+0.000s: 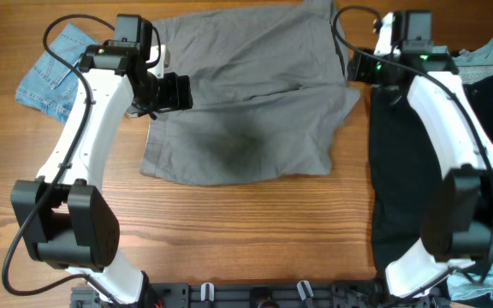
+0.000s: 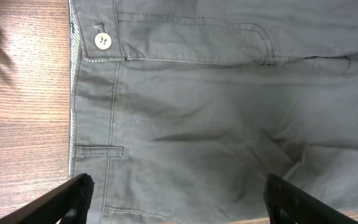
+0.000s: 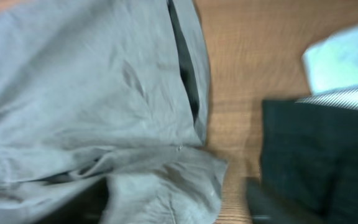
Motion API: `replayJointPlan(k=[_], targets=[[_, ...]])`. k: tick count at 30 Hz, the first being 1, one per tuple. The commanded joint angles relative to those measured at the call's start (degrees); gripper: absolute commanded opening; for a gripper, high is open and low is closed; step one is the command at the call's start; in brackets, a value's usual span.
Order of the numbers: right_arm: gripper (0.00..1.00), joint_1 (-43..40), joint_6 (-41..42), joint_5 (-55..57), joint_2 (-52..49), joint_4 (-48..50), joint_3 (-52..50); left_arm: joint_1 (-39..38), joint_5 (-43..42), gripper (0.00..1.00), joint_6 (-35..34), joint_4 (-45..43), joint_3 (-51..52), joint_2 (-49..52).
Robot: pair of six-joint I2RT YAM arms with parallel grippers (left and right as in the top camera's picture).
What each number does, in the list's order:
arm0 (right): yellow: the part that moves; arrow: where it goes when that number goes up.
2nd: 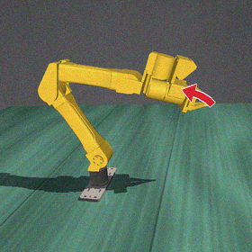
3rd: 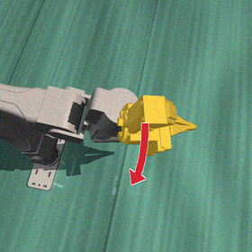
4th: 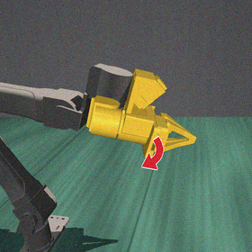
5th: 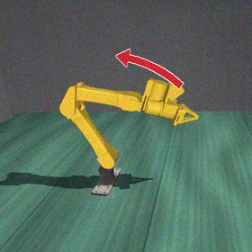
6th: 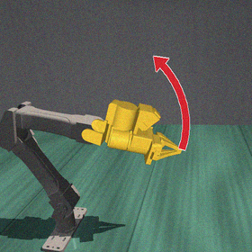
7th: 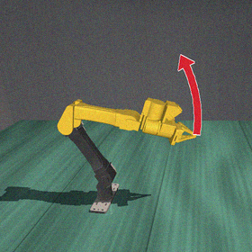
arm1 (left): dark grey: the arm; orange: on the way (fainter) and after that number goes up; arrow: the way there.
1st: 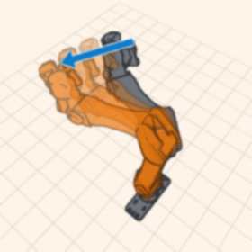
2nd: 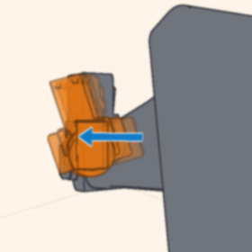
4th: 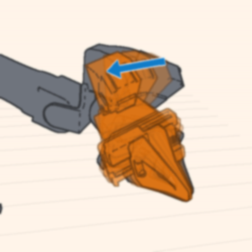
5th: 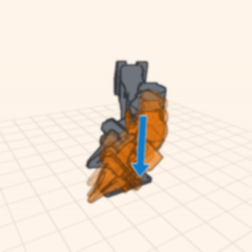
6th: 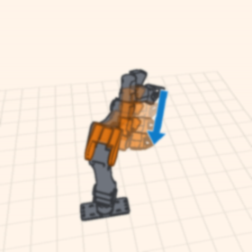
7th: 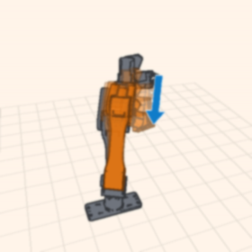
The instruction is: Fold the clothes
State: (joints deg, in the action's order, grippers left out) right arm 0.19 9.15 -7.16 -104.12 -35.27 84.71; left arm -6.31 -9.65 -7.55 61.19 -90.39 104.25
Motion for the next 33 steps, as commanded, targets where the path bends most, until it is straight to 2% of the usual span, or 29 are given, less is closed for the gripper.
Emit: replayJointPlan(k=[1,5,6,8,9,11,13,14,19,23,25,27,28,29,30,33], targets=[[0.82,0.3,-1.8,1.8,1.6,-6.3,0.7,0.1,0.3,0.88,1.2,-0.3,-0.6,-0.4],[0.62,0.3,2.8,-3.7,1.2,-20.5,-2.3,0.1,0.3,0.88,1.2,-0.4,-0.6,-0.4],[0.6,0.4,2.9,-4.7,1.2,-21.5,-3.7,0.1,0.3,0.88,1.2,-0.5,-0.6,-0.4],[0.44,0.4,2.5,-7.9,1.2,-22.0,-7.6,0.1,0.3,0.88,1.2,-1.3,-0.6,-0.4],[0.43,0.4,-0.1,-11.2,1.2,-21.8,-10.1,0.1,0.3,0.88,1.2,-1.7,-0.6,-0.4],[0.7,0.7,-5.5,-19.6,1.2,-22.0,-14.3,0.1,0.3,0.88,1.2,-1.8,-0.6,-0.4],[0.75,1.1,-9.1,-29.9,1.2,-22.4,-18.3,0.1,0.3,0.88,1.2,-1.5,-0.6,-0.4],[0.77,1.4,-7.0,-34.1,1.2,-22.4,-21.0,0.1,0.3,0.88,1.2,-1.4,-0.6,-0.4],[0.9,1.5,4.8,-35.6,1.2,-22.3,-23.8,0.1,0.3,0.88,1.2,-1.6,-0.6,-0.4],[0.89,2.9,12.5,-37.6,1.2,-17.9,-26.8,0.1,0.3,0.88,1.2,-1.6,-0.6,-0.4],[0.76,3.8,18.2,-37.4,1.2,-12.5,-29.4,0.1,0.3,0.88,1.1,-1.6,-0.6,-0.4],[0.5,3.8,21.2,-33.0,1.2,-8.6,-30.7,0.1,0.2,0.88,1.2,-1.5,-0.6,-0.4],[0.39,3.7,22.6,-27.5,1.2,-7.8,-30.6,0.1,0.2,0.88,1.2,-1.4,-0.6,-0.4],[0.23,3.5,23.2,-21.6,1.4,-7.5,-30.1,0.1,0.3,0.88,1.2,-1.3,-0.6,-0.4],[0.13,3.2,22.7,-17.6,1.6,-7.9,-29.1,0.1,0.3,0.88,1.2,-1.2,-0.6,-0.4],[0.04,2.3,20.0,-9.5,3.7,-11.5,-24.5,0.1,0.3,0.88,1.2,-1.1,-0.6,-0.4]])
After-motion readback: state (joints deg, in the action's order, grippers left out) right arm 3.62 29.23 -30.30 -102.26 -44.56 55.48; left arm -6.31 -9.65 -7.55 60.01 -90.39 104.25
